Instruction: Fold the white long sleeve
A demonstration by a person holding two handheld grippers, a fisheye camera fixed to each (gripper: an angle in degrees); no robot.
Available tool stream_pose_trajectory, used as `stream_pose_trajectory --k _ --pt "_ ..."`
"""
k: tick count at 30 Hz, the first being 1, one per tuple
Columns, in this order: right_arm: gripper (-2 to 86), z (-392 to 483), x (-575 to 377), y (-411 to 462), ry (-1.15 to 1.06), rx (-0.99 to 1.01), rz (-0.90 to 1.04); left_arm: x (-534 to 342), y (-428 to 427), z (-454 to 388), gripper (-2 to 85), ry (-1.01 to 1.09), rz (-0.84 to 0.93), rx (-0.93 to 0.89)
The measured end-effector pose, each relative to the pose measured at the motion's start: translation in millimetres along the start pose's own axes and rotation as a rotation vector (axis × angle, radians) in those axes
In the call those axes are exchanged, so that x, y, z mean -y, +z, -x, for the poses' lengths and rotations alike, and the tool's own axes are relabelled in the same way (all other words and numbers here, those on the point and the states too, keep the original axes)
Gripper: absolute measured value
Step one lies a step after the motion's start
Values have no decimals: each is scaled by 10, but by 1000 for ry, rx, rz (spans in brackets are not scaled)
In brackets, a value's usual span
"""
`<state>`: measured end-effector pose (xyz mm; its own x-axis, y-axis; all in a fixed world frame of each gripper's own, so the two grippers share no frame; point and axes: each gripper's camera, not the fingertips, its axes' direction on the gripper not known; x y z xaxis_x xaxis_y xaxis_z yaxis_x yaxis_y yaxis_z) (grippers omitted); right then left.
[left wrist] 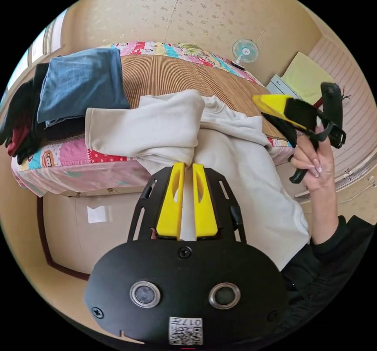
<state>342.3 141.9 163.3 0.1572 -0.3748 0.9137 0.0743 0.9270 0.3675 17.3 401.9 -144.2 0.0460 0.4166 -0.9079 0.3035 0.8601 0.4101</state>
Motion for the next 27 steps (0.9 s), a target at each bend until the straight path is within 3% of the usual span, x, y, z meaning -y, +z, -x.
stream_pose_trajectory --k 4,6,8,10,12,14,17,19,22,23,27 --pt "79 392 584 834 -226 -236 159 -89 180 49 45 16 -2 24" --pt "73 357 736 1261 -249 -295 288 -131 239 107 45 15 -10 24" --pt "45 131 802 1796 -244 -476 482 -173 299 195 46 14 -20 27" --pt "34 -56 818 1867 -213 -504 513 -185 337 261 46 17 -21 31" --pt "28 -120 888 1501 -163 -385 345 -197 365 322 43 24 -22 36" --pt "24 -248 830 781 -75 -263 4 -231 376 409 24 33 -39 37" --pt "21 -707 533 280 187 -392 -213 -242 427 523 -4 50 -33 18" --pt "22 -1120 342 285 341 -418 -150 -246 427 600 -6 51 -38 28" --pt "23 -1664 -14 556 449 -220 -8 -227 380 800 -3 39 -44 11" --pt "24 -1715 -79 494 492 -166 -63 -199 337 939 2 9 -44 -9" --pt "25 -1515 -33 392 394 -213 -84 -38 8 1549 45 -137 -161 -145"
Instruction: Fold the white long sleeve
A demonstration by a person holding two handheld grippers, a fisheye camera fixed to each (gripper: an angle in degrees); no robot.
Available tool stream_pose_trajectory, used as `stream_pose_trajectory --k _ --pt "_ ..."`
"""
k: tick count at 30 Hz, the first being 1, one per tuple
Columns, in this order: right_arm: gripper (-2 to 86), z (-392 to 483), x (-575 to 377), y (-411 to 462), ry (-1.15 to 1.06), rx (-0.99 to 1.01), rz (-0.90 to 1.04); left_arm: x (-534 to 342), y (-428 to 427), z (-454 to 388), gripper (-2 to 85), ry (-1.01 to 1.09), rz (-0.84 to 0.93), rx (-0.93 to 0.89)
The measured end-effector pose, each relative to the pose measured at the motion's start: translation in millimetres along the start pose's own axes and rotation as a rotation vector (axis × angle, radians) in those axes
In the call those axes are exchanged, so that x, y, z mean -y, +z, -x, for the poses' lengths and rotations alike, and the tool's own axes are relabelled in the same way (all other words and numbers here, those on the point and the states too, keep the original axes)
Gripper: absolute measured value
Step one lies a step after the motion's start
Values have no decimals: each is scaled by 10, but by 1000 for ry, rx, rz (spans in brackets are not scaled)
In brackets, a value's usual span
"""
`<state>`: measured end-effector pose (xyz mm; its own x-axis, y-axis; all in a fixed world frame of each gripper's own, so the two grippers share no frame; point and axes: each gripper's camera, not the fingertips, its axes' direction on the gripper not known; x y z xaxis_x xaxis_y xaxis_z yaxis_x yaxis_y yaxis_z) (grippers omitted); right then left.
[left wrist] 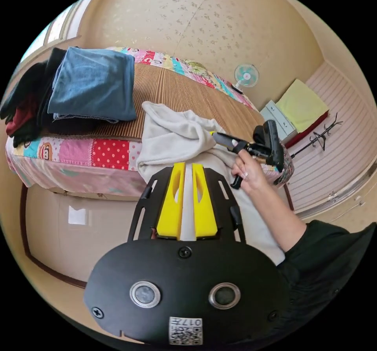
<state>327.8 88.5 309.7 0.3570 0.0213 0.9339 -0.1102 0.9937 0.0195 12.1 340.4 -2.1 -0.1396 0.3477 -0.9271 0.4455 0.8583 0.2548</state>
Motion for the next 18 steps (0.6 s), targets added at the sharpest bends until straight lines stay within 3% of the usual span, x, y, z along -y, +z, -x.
stream_pose_trajectory --k 3,8,12,15,18 --pt "26 119 -46 -68 -46 -23 -30 399 -195 532 69 -129 -77 -161" --pt "32 165 -32 -235 -63 20 -61 858 765 1533 145 -445 240 -574" --pt "40 165 -47 -466 -102 144 -116 825 1037 1673 83 -488 223 -678" --pt "59 111 -28 -821 -74 255 -143 869 618 1347 45 -309 33 -545" --pt "81 15 -198 -1389 -18 368 -257 759 152 348 41 185 -91 -278"
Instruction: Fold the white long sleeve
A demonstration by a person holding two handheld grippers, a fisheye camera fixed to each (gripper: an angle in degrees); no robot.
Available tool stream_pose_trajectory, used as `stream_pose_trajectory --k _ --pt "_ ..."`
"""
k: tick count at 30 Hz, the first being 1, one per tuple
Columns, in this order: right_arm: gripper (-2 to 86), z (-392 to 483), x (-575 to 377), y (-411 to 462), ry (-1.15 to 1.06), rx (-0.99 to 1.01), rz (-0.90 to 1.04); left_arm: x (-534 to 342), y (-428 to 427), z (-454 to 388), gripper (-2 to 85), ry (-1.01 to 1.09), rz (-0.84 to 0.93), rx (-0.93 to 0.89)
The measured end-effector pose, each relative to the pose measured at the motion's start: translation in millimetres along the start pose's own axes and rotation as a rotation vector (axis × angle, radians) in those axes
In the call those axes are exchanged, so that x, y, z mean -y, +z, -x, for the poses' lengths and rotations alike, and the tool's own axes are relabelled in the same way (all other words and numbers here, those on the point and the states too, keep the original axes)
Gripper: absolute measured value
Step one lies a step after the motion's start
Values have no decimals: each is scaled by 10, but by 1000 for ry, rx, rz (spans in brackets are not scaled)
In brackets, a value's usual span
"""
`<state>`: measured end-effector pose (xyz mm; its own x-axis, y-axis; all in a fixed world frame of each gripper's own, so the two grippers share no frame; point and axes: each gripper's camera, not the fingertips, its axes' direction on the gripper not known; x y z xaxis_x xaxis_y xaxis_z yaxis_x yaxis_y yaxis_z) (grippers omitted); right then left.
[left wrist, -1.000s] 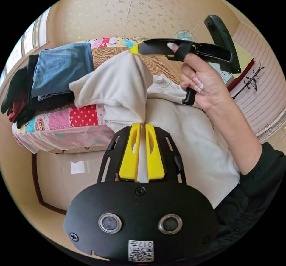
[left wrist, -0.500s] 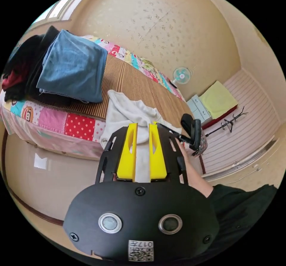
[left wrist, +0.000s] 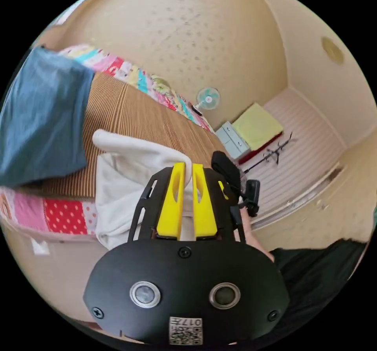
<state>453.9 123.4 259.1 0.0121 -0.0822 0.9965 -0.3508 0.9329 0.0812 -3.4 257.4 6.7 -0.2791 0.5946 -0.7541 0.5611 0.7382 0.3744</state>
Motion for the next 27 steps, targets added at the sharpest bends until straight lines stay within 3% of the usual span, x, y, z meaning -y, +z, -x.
stream_pose_trajectory --k 2,5,11,15,17,24,27 --pt "96 48 -137 -465 46 86 -93 -281 321 -958 39 482 160 168" --pt "116 -22 -424 -833 154 95 -112 -1032 1033 -1529 36 785 441 394" --pt "130 129 -827 -1002 211 -56 -35 -2162 1394 -1596 32 755 353 625" --pt "130 615 -497 -657 20 -122 99 -2901 1680 -1909 31 1025 244 972" --pt "129 1011 -148 -197 -174 -164 269 -3330 1933 -1938 26 1185 197 1172" --pt "140 1845 389 1430 -542 -137 816 -3220 1623 -1899 15 1034 131 1062" --pt "132 1969 135 2278 -677 -295 1116 -3331 1627 -1934 16 1087 115 1099"
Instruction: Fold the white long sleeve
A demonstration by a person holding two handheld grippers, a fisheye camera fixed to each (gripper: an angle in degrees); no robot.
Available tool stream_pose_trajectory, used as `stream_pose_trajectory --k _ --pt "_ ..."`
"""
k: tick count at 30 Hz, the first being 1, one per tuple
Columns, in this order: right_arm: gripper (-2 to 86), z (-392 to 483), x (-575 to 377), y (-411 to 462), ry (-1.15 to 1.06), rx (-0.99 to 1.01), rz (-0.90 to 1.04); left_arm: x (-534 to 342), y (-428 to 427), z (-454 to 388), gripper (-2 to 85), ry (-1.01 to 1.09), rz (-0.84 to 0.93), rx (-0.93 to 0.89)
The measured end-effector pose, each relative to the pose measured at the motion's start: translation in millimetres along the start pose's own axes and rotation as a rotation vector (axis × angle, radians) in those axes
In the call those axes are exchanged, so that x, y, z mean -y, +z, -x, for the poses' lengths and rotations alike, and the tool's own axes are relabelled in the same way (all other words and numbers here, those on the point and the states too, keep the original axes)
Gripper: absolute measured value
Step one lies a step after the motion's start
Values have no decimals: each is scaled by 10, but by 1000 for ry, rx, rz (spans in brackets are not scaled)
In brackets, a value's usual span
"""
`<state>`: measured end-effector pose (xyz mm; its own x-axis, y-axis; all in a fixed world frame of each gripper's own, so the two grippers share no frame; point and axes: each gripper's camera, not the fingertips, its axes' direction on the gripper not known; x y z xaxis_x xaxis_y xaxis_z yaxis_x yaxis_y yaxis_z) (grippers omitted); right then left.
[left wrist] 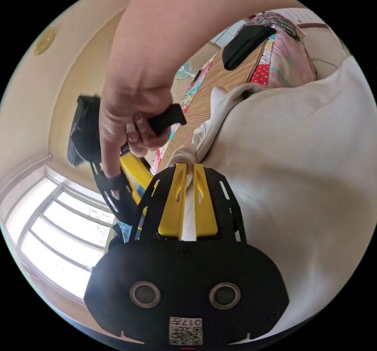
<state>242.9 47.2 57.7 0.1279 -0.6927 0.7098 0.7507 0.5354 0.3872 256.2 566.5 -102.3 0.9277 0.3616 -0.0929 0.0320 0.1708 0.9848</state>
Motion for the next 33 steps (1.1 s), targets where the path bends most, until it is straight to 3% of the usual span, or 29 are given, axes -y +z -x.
stream_pose_trajectory --k 1,2,4,6,9,11,14,16,18,20,24,27,29,31,33 --pt "120 38 200 204 -14 -54 129 2 3 -13 17 7 10 20" --pt "80 96 308 185 -17 -151 130 -4 4 19 20 -6 14 36" --pt "51 57 377 -38 29 -196 57 -22 -45 130 25 -45 2 32" --pt "42 -135 324 -426 120 -95 -84 -49 -95 299 30 -122 -4 44" --pt "34 -457 -280 -1314 162 66 -550 -116 -162 645 36 -276 -12 87" --pt "32 -735 -1204 -1824 195 180 -971 -185 -254 912 33 -390 -37 136" --pt "31 -944 -2450 -1855 366 149 -1309 -330 -493 1263 6 -503 -151 129" --pt "31 -994 -3102 -1611 527 108 -1394 -408 -649 1484 -1 -573 -224 125" --pt "30 -1045 -3633 -1264 721 115 -1380 -457 -747 1721 -4 -634 -265 110" --pt "30 -1067 -4081 -808 935 149 -1236 -485 -741 2106 -5 -705 -253 32" --pt "36 -935 -4299 -548 996 221 -1157 -597 -448 2883 -5 -880 -141 -151" --pt "61 -904 -4454 -703 1011 245 -1228 -851 19 3660 -5 -1081 -62 -386" --pt "93 -1002 -4624 -852 1071 285 -1296 -1158 540 4224 -5 -1271 2 -643" --pt "105 -1077 -4715 -938 1093 319 -1326 -1395 968 4517 -5 -1377 75 -869" --pt "110 -1103 -4756 -1026 1093 345 -1330 -1581 1238 4707 -6 -1392 34 -1087"
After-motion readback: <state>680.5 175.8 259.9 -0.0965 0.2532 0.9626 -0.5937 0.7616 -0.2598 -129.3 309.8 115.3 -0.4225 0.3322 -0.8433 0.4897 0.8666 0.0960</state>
